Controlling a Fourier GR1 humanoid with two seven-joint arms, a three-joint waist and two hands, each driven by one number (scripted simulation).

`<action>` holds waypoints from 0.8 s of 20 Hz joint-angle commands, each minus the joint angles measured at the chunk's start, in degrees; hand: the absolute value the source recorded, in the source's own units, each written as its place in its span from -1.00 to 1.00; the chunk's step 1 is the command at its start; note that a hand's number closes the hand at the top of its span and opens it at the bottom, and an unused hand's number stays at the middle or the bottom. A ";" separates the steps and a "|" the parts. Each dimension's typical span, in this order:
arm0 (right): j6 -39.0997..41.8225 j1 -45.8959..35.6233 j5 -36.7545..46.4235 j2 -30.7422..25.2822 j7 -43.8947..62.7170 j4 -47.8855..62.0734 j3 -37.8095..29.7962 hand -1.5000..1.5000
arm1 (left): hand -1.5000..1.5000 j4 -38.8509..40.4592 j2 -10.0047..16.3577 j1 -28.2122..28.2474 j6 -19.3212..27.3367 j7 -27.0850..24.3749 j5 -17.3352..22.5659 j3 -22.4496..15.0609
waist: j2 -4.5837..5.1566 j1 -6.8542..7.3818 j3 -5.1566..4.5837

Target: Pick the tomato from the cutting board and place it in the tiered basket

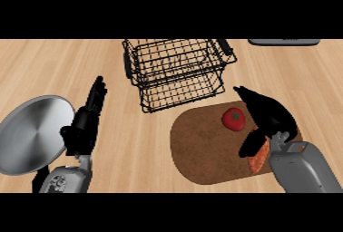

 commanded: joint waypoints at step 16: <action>-7.64 0.90 7.82 6.66 -8.91 8.76 -3.22 -1.00 | 0.00 -3.00 -1.65 -0.40 -1.55 2.62 -3.02 1.54 | -0.01 -0.03 0.00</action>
